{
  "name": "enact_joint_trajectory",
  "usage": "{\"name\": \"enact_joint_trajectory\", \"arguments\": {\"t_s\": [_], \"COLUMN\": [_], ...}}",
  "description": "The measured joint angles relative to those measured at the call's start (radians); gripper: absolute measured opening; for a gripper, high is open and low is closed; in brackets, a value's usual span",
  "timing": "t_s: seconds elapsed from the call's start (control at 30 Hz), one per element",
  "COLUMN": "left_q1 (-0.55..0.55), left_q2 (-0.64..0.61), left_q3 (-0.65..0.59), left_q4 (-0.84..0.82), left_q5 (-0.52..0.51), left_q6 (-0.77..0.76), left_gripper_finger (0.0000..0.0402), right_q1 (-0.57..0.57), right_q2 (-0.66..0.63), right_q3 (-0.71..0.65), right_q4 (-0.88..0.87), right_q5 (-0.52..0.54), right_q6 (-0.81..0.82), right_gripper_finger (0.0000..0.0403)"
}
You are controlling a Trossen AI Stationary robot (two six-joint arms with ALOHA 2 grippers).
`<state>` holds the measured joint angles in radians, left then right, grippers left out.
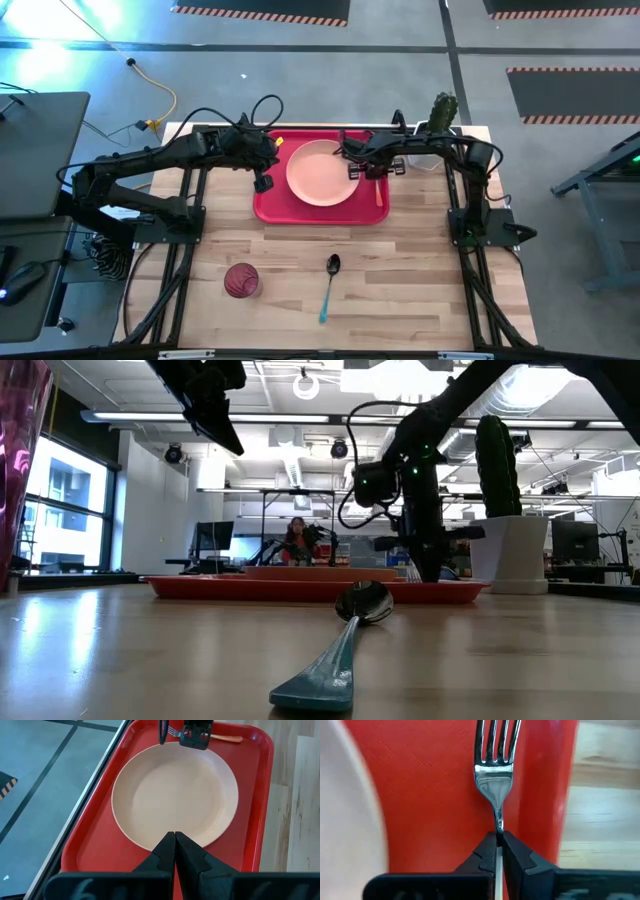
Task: Pick and place plate/cup/fork/spoon on tray
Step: Put the orange fork on the red serving tray to the right of the light orange plate, then put the purple glass on the red serving tray to the top left of the light orange plate
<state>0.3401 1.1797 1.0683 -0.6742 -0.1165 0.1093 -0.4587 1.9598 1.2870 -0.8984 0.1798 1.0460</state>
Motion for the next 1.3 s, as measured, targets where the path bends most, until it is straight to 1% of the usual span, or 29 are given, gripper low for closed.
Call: {"name": "enact_joint_trajectory", "arguments": {"t_s": [0.4,0.73,0.87,1.13,1.3], "left_q1": [0.001,0.001,0.001,0.001,0.001], "left_q2": [0.0,0.0,0.0,0.0,0.0], "left_q3": [0.0,0.0,0.0,0.0,0.0], "left_q4": [-0.001,-0.001,-0.001,-0.001,-0.002], "left_q5": [-0.002,-0.002,-0.002,-0.003,-0.003], "left_q6": [0.0,0.0,0.0,0.0,0.0], "left_gripper_finger": [0.0,0.0,0.0,0.0,0.0], "right_q1": [0.0,0.0,0.0,0.0,0.0], "right_q2": [-0.002,-0.002,-0.001,0.0,0.0], "right_q3": [-0.015,-0.016,-0.011,0.043,0.076], "right_q4": [0.019,0.018,0.012,-0.007,-0.086], "right_q5": [-0.005,-0.003,-0.002,-0.006,0.009], "right_q6": [0.001,0.002,0.007,-0.016,-0.017], "right_gripper_finger": [0.0004,0.0059,0.0072,0.0074,0.0074]}}
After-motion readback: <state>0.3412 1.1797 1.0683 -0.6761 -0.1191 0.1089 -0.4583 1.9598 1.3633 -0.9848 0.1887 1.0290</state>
